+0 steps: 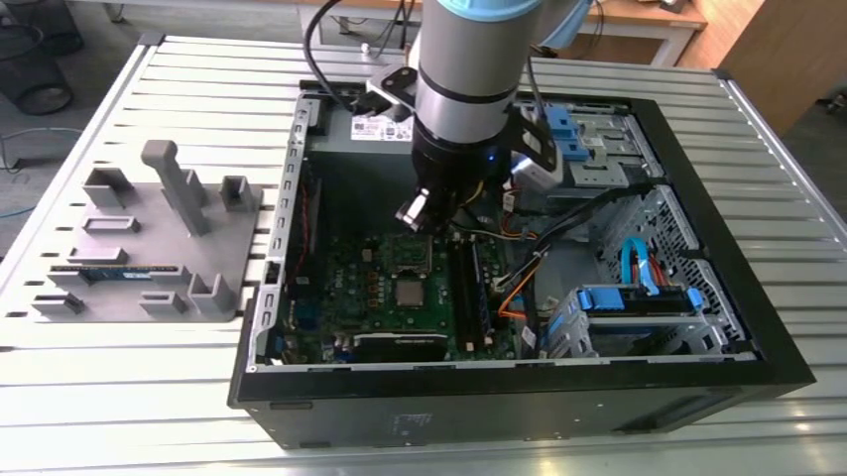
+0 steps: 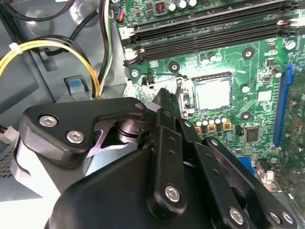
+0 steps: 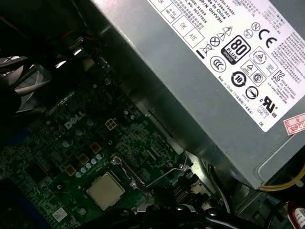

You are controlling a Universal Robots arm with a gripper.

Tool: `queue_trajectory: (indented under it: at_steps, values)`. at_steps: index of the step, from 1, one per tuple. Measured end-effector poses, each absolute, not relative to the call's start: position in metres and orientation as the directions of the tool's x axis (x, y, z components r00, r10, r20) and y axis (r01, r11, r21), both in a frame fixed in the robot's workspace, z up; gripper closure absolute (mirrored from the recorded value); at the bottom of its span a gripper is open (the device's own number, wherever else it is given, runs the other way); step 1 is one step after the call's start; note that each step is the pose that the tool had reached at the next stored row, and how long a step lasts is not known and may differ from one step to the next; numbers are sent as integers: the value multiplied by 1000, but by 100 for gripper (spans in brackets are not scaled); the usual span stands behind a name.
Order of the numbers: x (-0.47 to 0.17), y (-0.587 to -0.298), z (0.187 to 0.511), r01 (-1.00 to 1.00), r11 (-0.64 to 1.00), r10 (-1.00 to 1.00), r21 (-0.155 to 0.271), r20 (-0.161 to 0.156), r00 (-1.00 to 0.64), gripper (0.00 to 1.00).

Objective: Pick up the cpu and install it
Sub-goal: 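Close the cpu cover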

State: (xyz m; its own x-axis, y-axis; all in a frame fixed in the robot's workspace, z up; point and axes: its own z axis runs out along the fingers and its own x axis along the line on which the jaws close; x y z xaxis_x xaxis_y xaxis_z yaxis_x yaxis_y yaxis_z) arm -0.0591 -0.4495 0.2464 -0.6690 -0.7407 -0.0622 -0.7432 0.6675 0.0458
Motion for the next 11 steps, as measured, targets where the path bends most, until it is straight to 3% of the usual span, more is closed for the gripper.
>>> queue_trajectory:
  at_steps: [11]
  values:
    - [-59,-462,246,-755,654,-752,46,-62,-656,89]
